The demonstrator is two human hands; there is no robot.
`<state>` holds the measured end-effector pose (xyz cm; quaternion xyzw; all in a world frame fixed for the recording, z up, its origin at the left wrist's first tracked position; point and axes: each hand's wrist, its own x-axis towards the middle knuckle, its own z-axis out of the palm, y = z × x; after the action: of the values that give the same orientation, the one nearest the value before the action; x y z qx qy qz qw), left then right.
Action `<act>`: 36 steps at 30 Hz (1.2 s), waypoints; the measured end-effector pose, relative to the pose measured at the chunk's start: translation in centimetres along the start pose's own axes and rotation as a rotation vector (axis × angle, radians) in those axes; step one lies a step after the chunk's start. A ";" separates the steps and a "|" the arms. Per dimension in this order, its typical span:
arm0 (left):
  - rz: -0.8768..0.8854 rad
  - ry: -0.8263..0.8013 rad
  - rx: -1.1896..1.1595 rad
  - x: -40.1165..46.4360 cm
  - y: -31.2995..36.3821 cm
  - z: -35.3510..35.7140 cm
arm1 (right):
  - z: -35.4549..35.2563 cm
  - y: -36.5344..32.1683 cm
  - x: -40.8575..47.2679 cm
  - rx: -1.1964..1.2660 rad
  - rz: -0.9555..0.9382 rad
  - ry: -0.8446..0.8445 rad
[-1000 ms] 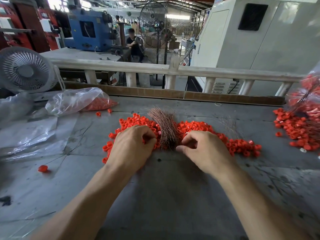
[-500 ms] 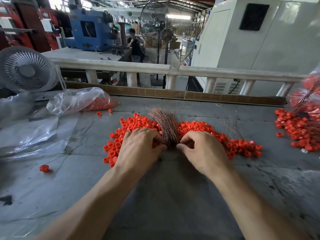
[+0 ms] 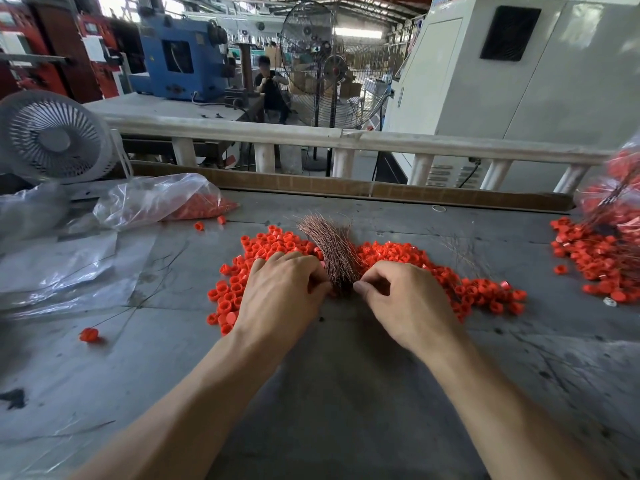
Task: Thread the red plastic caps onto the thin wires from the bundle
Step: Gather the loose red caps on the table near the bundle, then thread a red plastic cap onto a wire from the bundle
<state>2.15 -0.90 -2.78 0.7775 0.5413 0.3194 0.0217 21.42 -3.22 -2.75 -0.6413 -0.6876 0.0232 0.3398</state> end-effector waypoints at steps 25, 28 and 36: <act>-0.035 0.082 -0.157 0.3 0.9 -0.9 | -0.5 -0.6 -0.1 0.074 -0.004 -0.003; -0.044 0.091 -0.185 0.3 1.0 -1.1 | -0.6 -0.8 -0.1 0.115 -0.044 0.065; 0.138 0.173 -0.233 -0.4 2.2 -1.9 | -0.6 -2.0 -0.3 0.337 -0.217 -0.029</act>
<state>2.91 -2.76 -0.67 0.7746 0.4457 0.4467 0.0431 19.94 -4.10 -1.52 -0.4971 -0.7439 0.1102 0.4329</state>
